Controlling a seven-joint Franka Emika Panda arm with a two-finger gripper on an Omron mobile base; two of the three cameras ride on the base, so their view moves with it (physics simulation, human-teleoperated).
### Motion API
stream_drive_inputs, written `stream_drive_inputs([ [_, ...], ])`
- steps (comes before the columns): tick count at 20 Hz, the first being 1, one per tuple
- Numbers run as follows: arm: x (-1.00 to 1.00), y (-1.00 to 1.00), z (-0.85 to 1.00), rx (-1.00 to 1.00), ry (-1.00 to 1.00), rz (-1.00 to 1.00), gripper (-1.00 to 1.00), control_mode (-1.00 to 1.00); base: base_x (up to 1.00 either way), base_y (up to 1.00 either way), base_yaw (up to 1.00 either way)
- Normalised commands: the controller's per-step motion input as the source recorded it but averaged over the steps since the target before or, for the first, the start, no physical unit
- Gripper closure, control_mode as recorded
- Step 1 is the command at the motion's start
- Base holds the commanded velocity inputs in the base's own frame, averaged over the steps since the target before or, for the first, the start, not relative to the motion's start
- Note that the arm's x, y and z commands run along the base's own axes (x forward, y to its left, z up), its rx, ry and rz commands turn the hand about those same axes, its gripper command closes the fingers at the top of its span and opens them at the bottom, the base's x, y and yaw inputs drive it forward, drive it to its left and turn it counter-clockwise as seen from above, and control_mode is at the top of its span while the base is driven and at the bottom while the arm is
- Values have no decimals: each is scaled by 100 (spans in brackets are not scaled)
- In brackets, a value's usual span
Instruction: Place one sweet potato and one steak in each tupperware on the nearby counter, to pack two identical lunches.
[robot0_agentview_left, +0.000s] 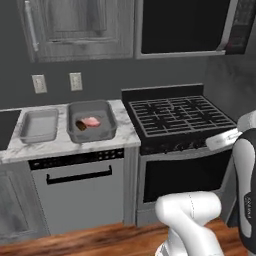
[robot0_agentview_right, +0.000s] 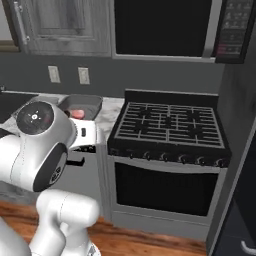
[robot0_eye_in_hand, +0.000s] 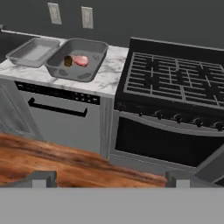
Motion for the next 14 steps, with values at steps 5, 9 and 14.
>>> stream_drive_inputs([
  [5,0,0,0,0,0,0,-100,100,-89,-20,26],
  [9,0,0,0,0,0,0,-100,100,-100,-10,18],
  [14,0,0,0,0,0,0,-100,100,-100,-39,7],
])
